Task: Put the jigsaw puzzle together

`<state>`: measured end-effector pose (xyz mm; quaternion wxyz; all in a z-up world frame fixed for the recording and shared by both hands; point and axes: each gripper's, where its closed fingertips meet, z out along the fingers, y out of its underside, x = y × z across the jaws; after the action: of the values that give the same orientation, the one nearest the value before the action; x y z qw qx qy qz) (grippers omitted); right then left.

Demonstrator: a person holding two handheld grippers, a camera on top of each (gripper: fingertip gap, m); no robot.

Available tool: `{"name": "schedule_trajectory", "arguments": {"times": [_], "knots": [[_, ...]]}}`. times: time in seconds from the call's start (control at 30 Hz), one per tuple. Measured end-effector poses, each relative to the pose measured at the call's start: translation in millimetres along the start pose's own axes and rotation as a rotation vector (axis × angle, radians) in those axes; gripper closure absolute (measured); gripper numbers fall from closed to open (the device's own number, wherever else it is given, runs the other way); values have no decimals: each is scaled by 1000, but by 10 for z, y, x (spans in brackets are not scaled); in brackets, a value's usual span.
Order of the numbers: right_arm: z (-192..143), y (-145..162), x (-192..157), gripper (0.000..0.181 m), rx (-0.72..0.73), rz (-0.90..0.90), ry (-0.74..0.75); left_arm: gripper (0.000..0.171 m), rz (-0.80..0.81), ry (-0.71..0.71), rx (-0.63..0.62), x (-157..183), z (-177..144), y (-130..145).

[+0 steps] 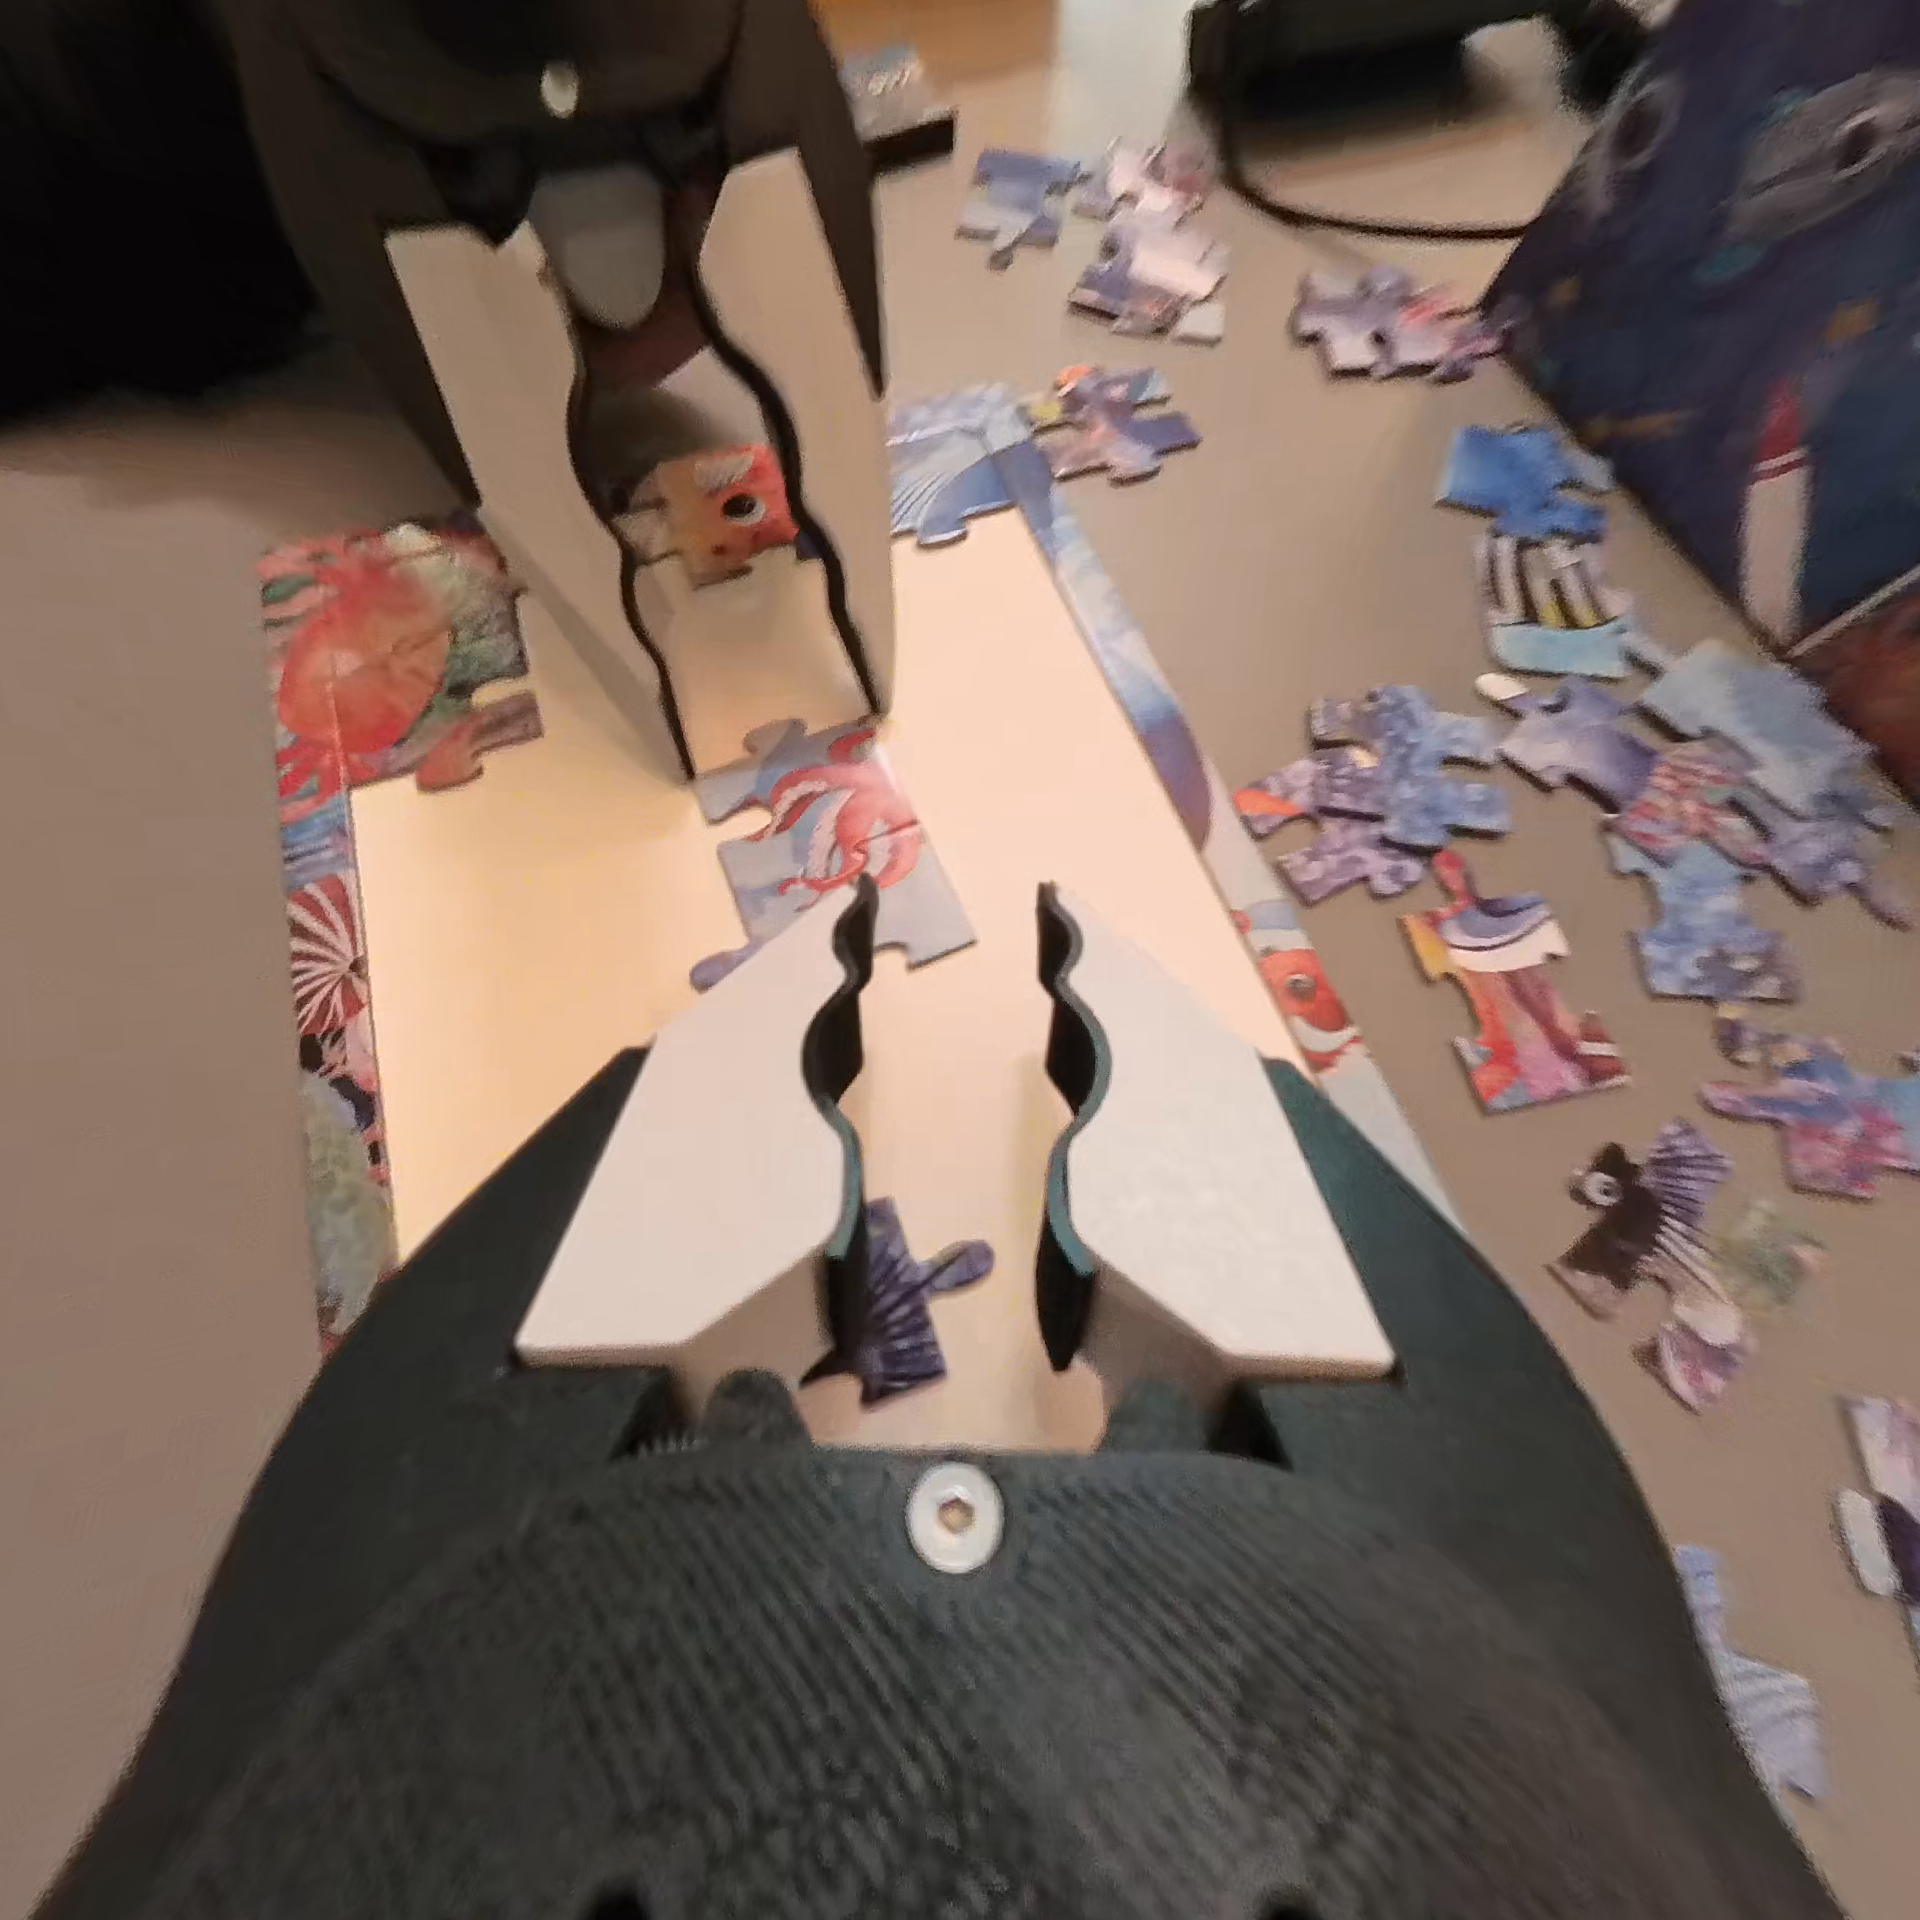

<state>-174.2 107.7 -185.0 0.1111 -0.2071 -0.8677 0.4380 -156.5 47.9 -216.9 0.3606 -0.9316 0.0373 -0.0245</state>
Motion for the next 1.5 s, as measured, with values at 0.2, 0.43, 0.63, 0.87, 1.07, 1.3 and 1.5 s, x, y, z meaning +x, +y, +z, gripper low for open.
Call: {"name": "schedule_trajectory", "arguments": {"times": [0.2, 0.43, 0.63, 0.87, 1.07, 1.3, 1.5], "knots": [[-170, -127, 250, 159, 117, 58, 94, 133, 12, 21, 14, 78, 39, -57], [-119, -59, 189, 159, 85, 66, 51, 130, -5, 4, 19, 19, 26, -45], [50, 197, -195, 160, -89, 12, -139, 130, -18, -75, 11, -128, -18, -21], [7, 240, -289, 158, -111, 24, -212, 131, -4, -73, 0, -111, -31, -9], [14, 281, -350, 152, -130, 34, -250, 146, -23, -12, -20, -29, -42, 26], [-1, 292, -434, 154, -144, 7, -281, 161, 1, 59, -31, 107, -52, 35], [-30, 313, -428, 160, -151, 10, -290, 157, 10, 129, -32, 239, -48, 25]]}}
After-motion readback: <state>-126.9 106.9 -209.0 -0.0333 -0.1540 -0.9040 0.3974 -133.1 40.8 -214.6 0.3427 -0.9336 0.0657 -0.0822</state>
